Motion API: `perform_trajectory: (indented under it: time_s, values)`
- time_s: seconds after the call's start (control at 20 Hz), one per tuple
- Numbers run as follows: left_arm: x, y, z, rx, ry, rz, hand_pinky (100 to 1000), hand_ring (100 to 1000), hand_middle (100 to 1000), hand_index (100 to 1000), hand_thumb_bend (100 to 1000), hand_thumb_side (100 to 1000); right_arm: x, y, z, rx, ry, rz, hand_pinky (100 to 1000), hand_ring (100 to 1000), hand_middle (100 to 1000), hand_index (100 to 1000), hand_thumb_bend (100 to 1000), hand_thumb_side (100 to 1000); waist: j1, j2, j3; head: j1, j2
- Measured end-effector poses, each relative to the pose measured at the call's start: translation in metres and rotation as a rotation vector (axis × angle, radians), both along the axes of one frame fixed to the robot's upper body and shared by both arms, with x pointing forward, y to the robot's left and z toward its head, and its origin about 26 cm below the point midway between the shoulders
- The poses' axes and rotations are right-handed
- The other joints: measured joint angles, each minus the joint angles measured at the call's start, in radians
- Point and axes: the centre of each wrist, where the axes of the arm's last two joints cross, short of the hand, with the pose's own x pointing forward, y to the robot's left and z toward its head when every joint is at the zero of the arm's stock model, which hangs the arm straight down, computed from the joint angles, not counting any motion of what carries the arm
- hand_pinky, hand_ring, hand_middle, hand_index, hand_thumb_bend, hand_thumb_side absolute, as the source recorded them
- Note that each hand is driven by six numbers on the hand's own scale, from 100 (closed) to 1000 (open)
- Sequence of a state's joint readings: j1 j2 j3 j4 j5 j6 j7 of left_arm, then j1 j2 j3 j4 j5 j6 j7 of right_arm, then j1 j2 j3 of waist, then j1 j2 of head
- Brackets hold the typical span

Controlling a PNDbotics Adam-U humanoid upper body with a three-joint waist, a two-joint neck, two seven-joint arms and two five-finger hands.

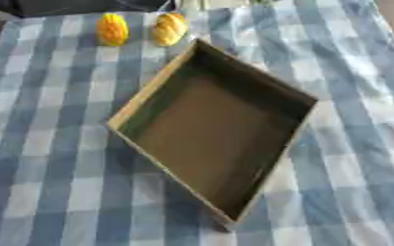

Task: Pick up objects on the table and place them in the box.

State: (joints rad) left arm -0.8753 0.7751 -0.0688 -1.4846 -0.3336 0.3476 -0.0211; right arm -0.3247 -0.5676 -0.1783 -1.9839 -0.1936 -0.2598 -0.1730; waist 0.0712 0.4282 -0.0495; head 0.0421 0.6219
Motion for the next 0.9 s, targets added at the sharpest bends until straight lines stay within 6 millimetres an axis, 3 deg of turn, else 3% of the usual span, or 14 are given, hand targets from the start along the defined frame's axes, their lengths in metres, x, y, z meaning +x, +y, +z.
perform_trajectory:
  time_s: [0.25, 0.35, 0.5, 0.9]
  values:
    - [0.001, 0.001, 0.001, 0.003, 0.003, 0.001, 829, 781, 780, 857, 131, 261, 0.0, 0.0, 0.0, 0.0, 0.0, 0.0, 811, 869, 663, 820, 241, 410, 0.002, 0.007, -0.005, 0.005, 0.0]
    - [0.003, 0.002, 0.002, 0.008, 0.009, 0.007, 834, 790, 789, 867, 178, 214, 0.0, 0.0, 0.0, -0.001, 0.0, -0.001, 811, 869, 662, 819, 241, 410, 0.005, 0.009, -0.006, 0.012, 0.0]
    - [0.008, 0.005, 0.004, 0.023, 0.039, 0.02, 843, 806, 801, 884, 292, 100, 0.0, 0.0, 0.0, -0.002, 0.0, -0.002, 811, 869, 662, 819, 240, 411, 0.009, 0.011, -0.009, 0.022, 0.0]
    - [0.038, 0.017, 0.002, 0.158, 0.277, 0.065, 887, 864, 832, 919, 582, 100, 0.001, 0.001, 0.002, -0.006, -0.001, 0.002, 811, 871, 660, 819, 236, 414, 0.024, 0.024, -0.027, 0.045, -0.004]
